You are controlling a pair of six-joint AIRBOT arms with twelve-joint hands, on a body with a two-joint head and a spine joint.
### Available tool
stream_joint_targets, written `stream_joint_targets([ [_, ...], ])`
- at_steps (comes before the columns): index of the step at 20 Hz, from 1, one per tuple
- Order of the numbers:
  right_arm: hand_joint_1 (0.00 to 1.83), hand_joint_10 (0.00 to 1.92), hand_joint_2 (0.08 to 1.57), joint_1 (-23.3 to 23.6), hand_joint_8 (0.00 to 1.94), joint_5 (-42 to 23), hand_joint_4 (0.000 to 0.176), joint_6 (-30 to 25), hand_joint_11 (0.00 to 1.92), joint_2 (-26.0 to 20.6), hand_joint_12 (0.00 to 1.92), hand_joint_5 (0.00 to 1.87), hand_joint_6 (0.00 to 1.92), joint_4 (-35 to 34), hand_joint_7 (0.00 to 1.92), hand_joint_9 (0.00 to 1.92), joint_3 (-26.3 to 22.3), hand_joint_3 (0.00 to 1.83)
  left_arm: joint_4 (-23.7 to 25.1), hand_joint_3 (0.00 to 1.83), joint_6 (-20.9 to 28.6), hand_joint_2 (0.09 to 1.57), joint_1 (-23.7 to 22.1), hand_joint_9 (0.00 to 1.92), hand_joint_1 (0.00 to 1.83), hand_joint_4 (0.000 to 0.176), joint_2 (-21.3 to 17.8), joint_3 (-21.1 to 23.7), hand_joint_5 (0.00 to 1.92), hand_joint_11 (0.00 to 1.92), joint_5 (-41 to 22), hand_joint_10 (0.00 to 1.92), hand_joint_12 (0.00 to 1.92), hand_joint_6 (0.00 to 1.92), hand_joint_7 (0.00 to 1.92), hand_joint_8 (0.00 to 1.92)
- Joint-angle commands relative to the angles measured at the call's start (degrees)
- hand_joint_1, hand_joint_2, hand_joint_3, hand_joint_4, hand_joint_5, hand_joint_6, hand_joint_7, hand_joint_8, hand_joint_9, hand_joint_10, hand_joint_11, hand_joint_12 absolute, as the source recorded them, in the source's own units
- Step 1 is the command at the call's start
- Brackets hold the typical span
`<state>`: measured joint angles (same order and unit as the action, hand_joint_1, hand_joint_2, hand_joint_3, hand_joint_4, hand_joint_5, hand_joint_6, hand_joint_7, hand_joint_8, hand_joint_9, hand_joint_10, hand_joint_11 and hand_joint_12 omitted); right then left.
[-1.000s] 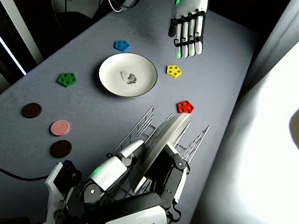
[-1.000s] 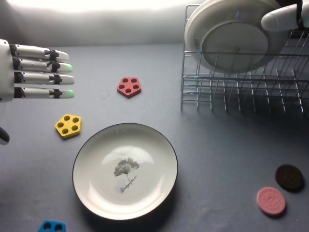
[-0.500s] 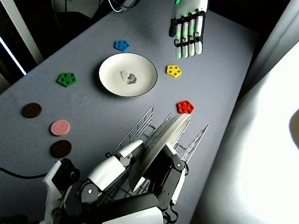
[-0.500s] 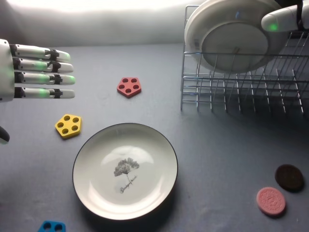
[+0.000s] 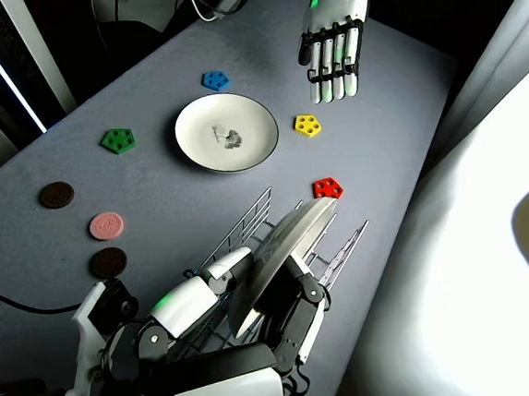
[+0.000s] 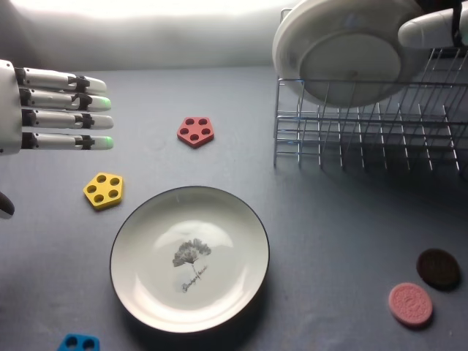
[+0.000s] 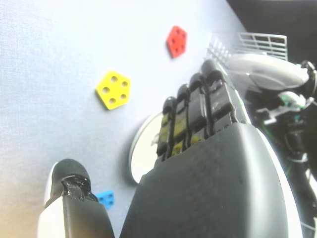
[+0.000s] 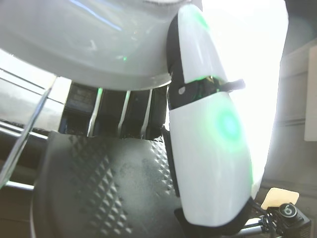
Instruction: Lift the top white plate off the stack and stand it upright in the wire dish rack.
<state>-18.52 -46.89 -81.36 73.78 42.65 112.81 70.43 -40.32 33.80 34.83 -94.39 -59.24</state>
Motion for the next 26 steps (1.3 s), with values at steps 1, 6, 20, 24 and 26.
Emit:
stream_joint_targets([
  [1, 1.23, 0.06, 1.12, -0.37, 0.82, -2.26, 0.0, -0.82, 1.09, -0.64, 0.21, 0.93, 1.16, -2.13, 1.03, 1.05, 0.01, 0.0, -4.09, 0.0, -0.49, 0.94, -1.18, 0.08, 0.25, 0.0, -0.51, -0.3, 0.11, 0.0, -2.67, 0.01, 0.29, 0.01, 0.1, 0.01],
  [6, 1.16, 0.0, 1.12, -0.38, 0.01, -2.26, 0.0, -0.82, 1.1, -0.53, 0.14, 0.95, 1.01, -2.13, 0.98, 1.02, 0.55, 0.0, -3.97, 0.0, -0.49, 0.94, -1.18, 0.06, 0.27, 0.0, -0.52, -0.3, 0.07, 0.0, -2.67, 0.0, 0.3, 0.0, 0.07, 0.0],
  [20, 1.19, 0.0, 1.02, -0.37, 0.0, -2.26, 0.0, -0.82, 1.05, -0.12, 0.1, 0.8, 0.0, -2.08, 0.87, 0.87, 1.25, 0.0, -3.76, 0.0, -0.49, 0.94, -1.18, 0.08, 0.27, 0.0, -0.53, -0.3, 0.1, 0.01, -2.78, 0.0, 0.29, 0.01, 0.09, 0.01],
  [24, 1.18, 0.0, 1.03, -0.33, 0.0, -2.26, 0.0, -0.82, 1.01, -0.18, 0.09, 0.77, 0.0, -2.08, 0.83, 0.85, 0.83, 0.0, -3.74, 0.0, -0.49, 0.94, -1.18, 0.07, 0.26, 0.0, -0.52, -0.3, 0.09, 0.0, -2.83, 0.0, 0.31, 0.0, 0.08, 0.0],
  [26, 1.18, 0.01, 1.03, -0.24, 0.01, -2.26, 0.0, -0.82, 1.01, -0.22, 0.1, 0.77, 0.0, -2.1, 0.85, 0.87, 0.79, 0.0, -3.74, 0.0, -0.49, 0.94, -1.18, 0.07, 0.27, 0.0, -0.52, -0.3, 0.09, 0.01, -2.93, 0.0, 0.32, 0.0, 0.08, 0.0],
])
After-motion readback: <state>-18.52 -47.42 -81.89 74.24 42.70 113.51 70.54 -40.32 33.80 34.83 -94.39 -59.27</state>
